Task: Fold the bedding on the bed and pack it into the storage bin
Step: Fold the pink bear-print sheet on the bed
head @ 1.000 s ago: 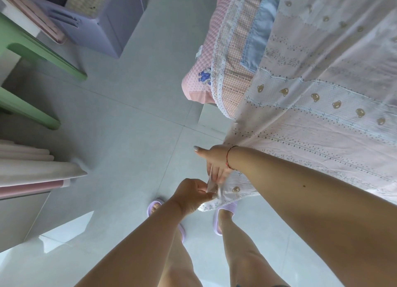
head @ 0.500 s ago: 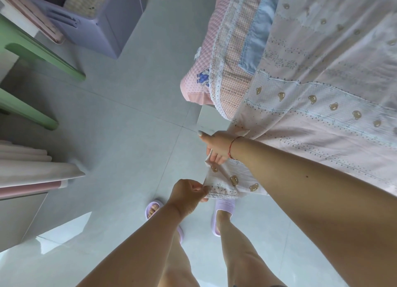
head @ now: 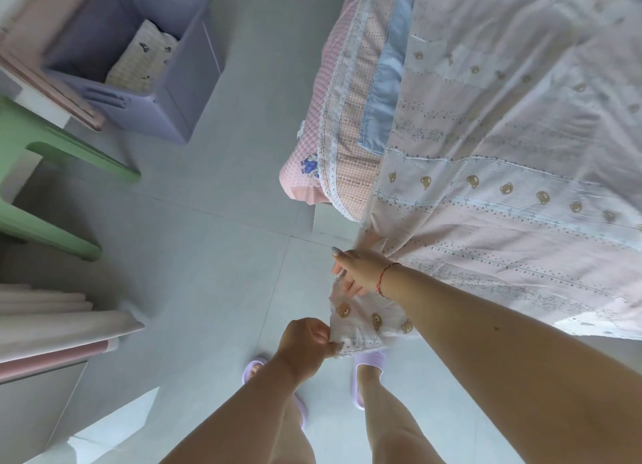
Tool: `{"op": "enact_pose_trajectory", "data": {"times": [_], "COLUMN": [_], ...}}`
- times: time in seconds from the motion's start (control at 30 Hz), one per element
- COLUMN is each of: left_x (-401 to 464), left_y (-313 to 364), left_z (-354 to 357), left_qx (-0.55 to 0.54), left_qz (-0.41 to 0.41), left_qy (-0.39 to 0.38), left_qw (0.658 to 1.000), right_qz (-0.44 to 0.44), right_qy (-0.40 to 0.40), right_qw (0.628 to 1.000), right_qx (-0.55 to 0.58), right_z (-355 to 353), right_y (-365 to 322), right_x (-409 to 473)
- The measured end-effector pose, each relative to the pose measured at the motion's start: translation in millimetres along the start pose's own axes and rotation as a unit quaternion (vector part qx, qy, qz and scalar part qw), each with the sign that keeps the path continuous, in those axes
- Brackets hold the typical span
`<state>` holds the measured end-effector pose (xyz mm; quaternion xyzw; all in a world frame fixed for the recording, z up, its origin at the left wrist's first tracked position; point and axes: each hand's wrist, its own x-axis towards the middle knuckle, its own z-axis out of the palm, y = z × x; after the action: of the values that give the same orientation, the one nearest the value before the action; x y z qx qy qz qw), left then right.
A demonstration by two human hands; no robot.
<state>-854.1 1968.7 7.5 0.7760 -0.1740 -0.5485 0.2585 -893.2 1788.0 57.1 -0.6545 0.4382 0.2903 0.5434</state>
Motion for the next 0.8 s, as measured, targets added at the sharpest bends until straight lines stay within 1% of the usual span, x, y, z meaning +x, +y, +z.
{"op": "enact_pose_trajectory", "data": {"times": [0.13,0.2,0.27,0.33,0.4,0.47,0.53,0.7,0.8], "left_x": [-2.7,-4.2,-4.0,-2.3,2.3,6.8,12.8,27.5,34.5], "left_y": [1.6,0.9,1.4,4.8,8.0,12.2,19.3,49.7,72.8], "left_z": [-0.5,1.0,3.1,3.7,3.3,2.0,-1.4,-15.1,-22.1], "left_qx": [0.056,0.076,0.07,0.067,0.083,0.11,0.127,0.132,0.12], "left_qz": [0.032,0.038,0.04,0.041,0.044,0.043,0.04,0.039,0.038], "left_qy": [-0.045,-0.049,-0.043,-0.04,-0.055,-0.073,-0.063,0.004,0.027], "left_qw": [0.997,0.995,0.996,0.996,0.994,0.99,0.989,0.99,0.992], "right_qz": [-0.02,-0.012,-0.001,-0.009,-0.007,-0.002,0.004,0.017,0.023], "right_qy": [0.048,0.064,0.068,0.074,0.081,0.104,0.107,0.108,0.113], "right_qw": [0.999,0.997,0.996,0.996,0.995,0.991,0.99,0.989,0.987], "right_qx": [0.001,0.03,0.057,0.051,0.053,0.079,0.088,0.104,0.115], "right_z": [1.0,1.3,-1.3,-5.7,-11.3,-17.4,-24.1,-40.1,-52.0], "right_y": [11.4,13.2,14.3,16.4,22.5,29.2,33.6,42.1,44.6], "right_x": [-7.7,-9.2,-10.1,-12.4,-10.4,-6.5,-6.6,-14.8,-16.6]}}
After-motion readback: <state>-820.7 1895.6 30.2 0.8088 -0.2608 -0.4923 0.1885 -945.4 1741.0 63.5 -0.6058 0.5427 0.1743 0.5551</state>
